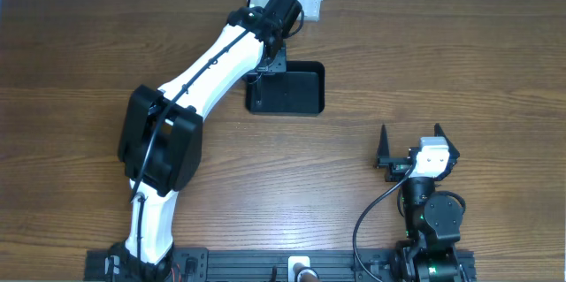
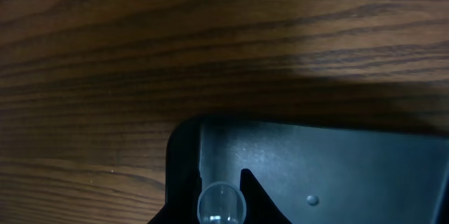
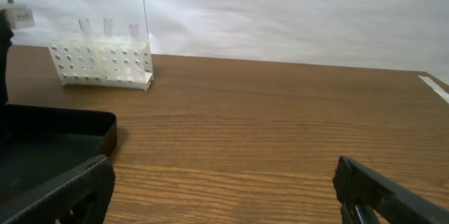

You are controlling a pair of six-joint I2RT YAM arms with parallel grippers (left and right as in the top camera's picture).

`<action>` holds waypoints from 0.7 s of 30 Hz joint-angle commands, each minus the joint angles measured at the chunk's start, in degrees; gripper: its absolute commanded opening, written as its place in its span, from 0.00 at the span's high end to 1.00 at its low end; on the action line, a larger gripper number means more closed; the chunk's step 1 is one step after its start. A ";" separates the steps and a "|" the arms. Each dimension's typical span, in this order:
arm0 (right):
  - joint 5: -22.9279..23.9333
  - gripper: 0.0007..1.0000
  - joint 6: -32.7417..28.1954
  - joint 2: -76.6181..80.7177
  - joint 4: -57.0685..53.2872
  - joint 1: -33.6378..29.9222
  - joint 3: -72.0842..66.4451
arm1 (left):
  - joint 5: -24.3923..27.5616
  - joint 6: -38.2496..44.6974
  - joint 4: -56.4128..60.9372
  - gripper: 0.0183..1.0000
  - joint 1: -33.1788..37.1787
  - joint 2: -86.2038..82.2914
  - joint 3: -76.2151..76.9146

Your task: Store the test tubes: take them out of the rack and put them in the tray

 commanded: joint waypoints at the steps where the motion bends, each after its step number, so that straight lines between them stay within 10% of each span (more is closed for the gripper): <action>1: 0.72 0.01 -0.22 -0.50 -0.11 -0.37 -0.33 | 0.42 -0.83 0.11 0.84 0.85 1.51 0.28; 12: 0.72 0.01 -0.24 -0.50 -0.11 -0.37 -0.33 | -0.07 -0.81 0.35 0.62 0.94 1.14 1.97; 21: 0.72 0.01 -0.24 -0.50 -0.11 -0.37 -0.33 | -10.62 4.33 4.92 0.47 -0.74 -0.31 20.33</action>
